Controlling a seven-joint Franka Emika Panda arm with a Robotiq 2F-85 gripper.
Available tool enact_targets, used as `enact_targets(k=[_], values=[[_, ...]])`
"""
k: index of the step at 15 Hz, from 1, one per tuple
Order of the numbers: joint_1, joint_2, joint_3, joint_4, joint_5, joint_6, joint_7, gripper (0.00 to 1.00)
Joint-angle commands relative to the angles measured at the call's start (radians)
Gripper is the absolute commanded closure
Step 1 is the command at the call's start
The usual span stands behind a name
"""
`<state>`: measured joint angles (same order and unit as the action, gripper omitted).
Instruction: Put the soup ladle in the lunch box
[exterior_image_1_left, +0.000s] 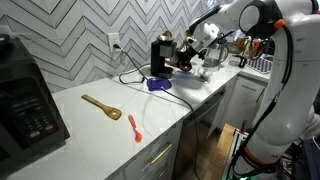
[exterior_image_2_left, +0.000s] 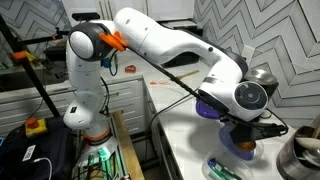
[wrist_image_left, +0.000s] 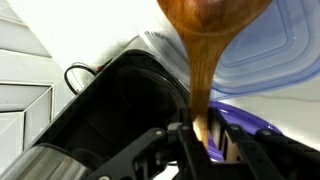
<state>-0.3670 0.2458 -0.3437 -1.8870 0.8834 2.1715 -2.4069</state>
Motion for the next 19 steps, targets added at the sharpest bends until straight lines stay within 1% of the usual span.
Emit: enact_targets(k=[1,2,4,5,7,8,9,11,13,15,16,17,18,19], values=[[-0.045,0.028,0.026,0.034,-0.011,-0.047,-0.017,0.67],[-0.048,0.028,0.028,0.034,-0.011,-0.047,-0.011,0.49],[-0.054,0.008,0.033,0.017,0.005,-0.043,-0.015,0.38],[-0.055,-0.009,0.034,0.004,0.012,-0.033,-0.017,0.29],[-0.061,-0.076,0.032,-0.049,0.042,-0.016,-0.045,0.15],[-0.062,-0.11,0.028,-0.075,0.055,-0.004,-0.063,0.07],[-0.063,-0.149,0.021,-0.105,0.061,0.0,-0.073,0.01],[-0.065,-0.226,0.003,-0.164,0.057,0.002,-0.07,0.0],[-0.061,-0.291,-0.027,-0.211,-0.043,-0.035,0.054,0.0],[-0.062,-0.373,-0.047,-0.284,-0.091,-0.01,0.135,0.0],[-0.062,-0.41,-0.056,-0.314,-0.083,-0.01,0.151,0.0],[-0.059,-0.452,-0.065,-0.348,-0.039,0.004,0.142,0.0],[-0.043,-0.346,-0.068,-0.249,-0.054,-0.009,0.127,0.0],[-0.042,-0.381,-0.076,-0.276,-0.052,-0.008,0.133,0.0]])
